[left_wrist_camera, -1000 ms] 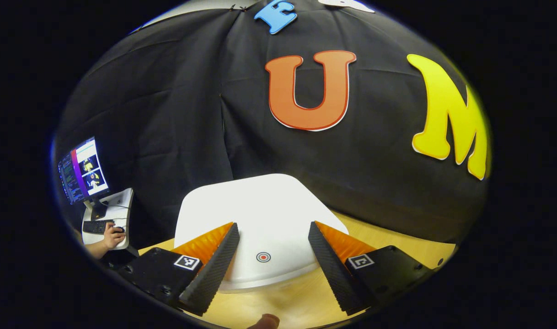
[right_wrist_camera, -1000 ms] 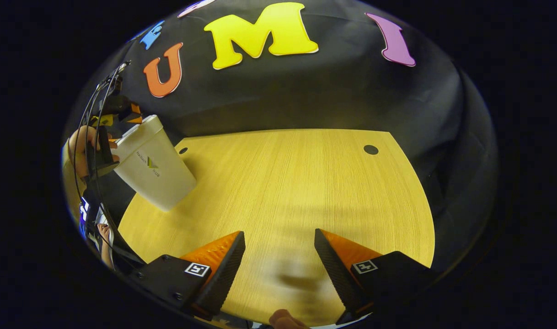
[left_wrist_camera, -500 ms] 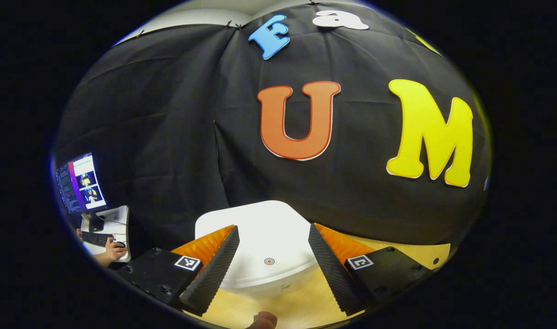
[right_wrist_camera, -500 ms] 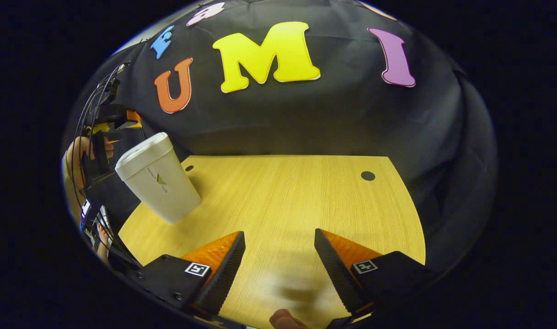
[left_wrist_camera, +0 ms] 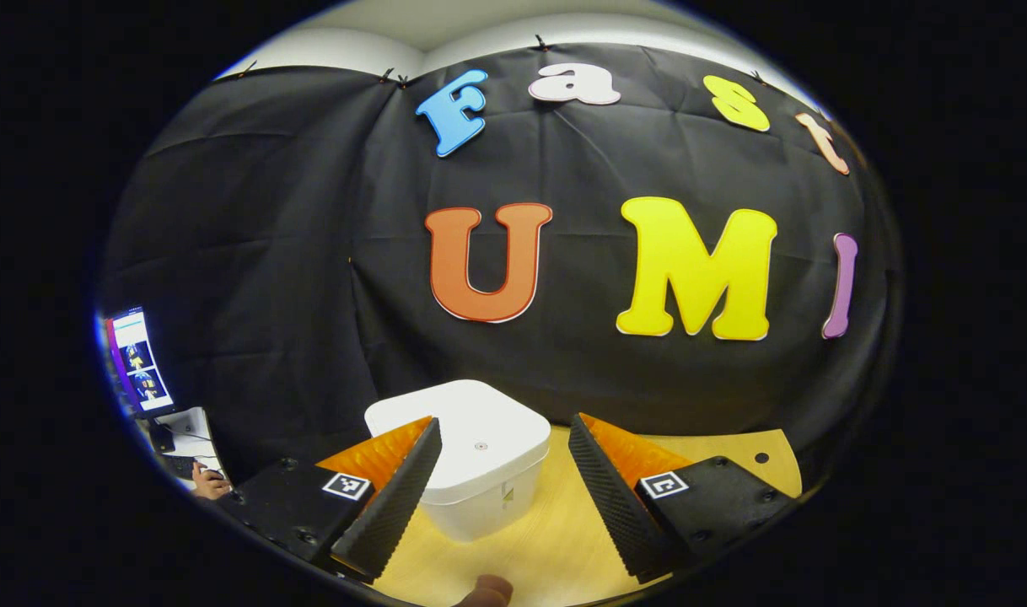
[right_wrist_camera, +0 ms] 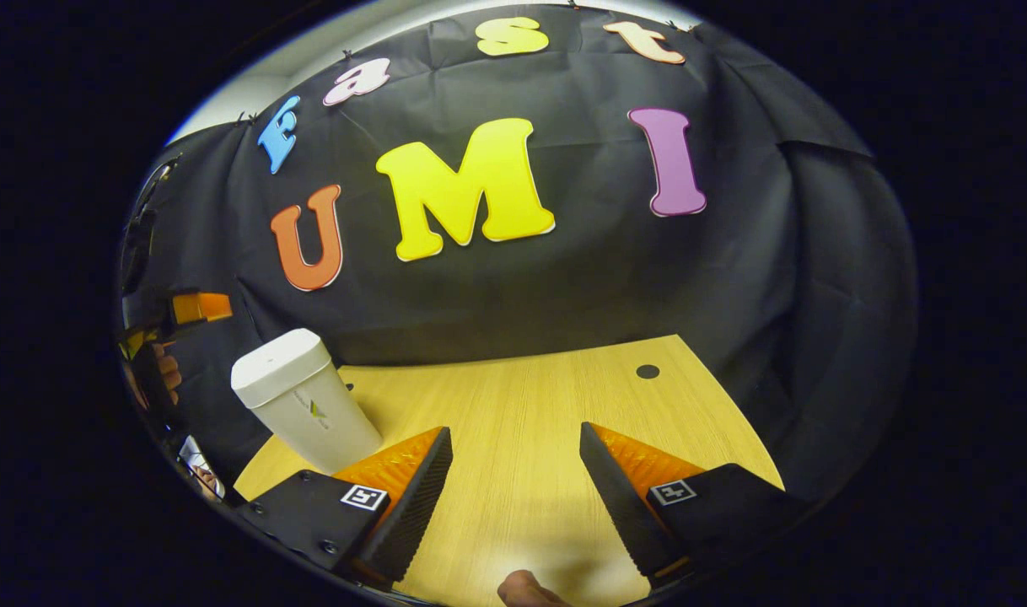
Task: Press the lid of the desktop garbage bin to open it, pick up the crumpled paper on the desktop and throw it into the bin, then pick up the pop can on the desktop and drop it into the bin, and finally close the garbage bin lid.
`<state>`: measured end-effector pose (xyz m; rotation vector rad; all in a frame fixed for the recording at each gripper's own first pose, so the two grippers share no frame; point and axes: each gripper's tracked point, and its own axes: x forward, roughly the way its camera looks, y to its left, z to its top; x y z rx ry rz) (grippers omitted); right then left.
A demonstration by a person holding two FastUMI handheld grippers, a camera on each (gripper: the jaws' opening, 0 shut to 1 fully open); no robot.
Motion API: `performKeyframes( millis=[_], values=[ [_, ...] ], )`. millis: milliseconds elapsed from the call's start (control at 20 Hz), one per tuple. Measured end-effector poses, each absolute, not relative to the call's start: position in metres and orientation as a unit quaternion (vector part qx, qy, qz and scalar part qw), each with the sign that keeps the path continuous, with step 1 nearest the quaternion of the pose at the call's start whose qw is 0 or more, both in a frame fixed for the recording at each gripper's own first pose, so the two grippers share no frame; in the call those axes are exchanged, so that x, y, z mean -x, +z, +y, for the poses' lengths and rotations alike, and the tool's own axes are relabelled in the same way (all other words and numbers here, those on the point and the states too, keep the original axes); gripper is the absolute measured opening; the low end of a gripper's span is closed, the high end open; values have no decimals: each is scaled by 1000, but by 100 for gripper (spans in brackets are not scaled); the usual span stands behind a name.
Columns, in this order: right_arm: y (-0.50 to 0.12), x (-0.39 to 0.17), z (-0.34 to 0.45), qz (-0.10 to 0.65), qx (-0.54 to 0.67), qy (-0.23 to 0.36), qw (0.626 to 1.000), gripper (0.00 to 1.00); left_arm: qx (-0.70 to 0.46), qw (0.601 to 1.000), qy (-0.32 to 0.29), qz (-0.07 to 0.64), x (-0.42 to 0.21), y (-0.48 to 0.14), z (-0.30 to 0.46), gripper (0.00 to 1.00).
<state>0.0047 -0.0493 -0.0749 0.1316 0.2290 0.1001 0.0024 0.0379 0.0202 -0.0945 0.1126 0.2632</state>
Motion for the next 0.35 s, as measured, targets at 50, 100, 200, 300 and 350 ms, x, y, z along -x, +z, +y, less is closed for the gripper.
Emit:
performKeyframes(
  millis=[50,100,200,300,350],
  values=[
    [-69,-2,-44,106,-62,50,991,97,40,991,120,48,4,19,33,100],
    [-61,0,-39,95,-60,50,992,97,31,993,106,44,16,15,28,100],
    [-43,5,-27,70,-55,51,995,96,14,996,83,28,26,11,21,99],
    [-33,9,-15,50,-34,54,997,97,-7,997,70,18,35,6,21,99],
    [-25,15,-2,39,-26,63,997,97,-9,998,62,17,38,3,19,100]
  ],
)
